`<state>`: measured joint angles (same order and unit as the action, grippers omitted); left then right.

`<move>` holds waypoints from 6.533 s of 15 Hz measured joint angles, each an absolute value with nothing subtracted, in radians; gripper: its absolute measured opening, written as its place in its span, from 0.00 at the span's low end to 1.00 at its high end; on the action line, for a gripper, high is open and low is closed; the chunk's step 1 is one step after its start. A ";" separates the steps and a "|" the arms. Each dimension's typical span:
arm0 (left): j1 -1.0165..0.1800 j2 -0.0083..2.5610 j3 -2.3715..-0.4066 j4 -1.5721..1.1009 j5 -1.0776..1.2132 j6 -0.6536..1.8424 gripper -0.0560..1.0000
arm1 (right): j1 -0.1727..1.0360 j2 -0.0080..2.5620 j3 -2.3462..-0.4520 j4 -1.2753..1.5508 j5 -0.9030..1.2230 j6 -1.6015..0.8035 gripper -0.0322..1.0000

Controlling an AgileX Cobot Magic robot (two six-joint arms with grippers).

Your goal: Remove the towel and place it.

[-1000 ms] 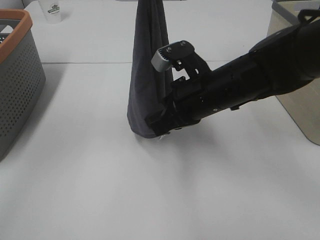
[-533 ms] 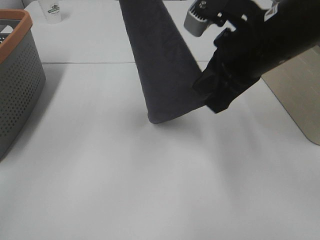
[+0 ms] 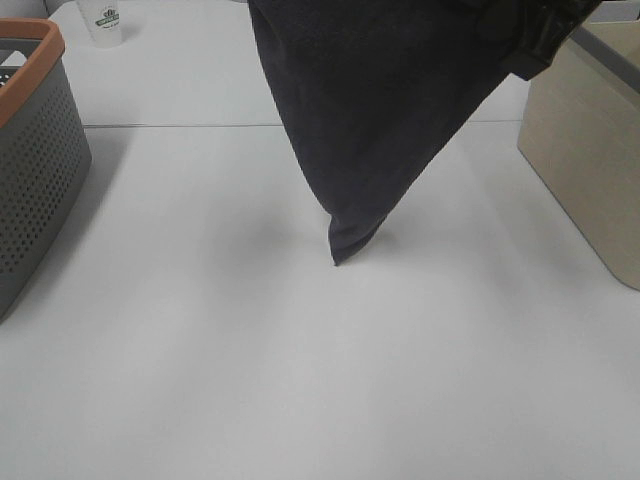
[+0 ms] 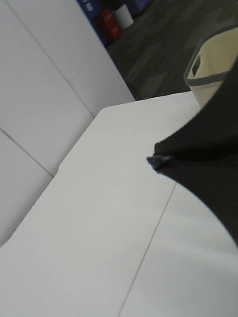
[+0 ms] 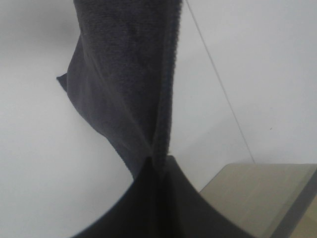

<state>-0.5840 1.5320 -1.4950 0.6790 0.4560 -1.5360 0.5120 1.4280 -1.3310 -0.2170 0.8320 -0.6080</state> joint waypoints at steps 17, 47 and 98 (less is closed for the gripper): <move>-0.561 1.376 -0.921 1.684 0.476 -2.972 0.05 | 0.492 1.494 -1.368 -0.255 0.535 -0.575 0.05; -0.350 1.817 -0.856 1.771 0.092 -2.669 0.05 | 0.314 1.743 -0.863 -0.159 -0.074 -0.628 0.05; -0.243 1.858 -1.724 0.597 0.692 -0.439 0.72 | 0.352 1.551 -0.906 0.626 -0.233 -0.637 0.75</move>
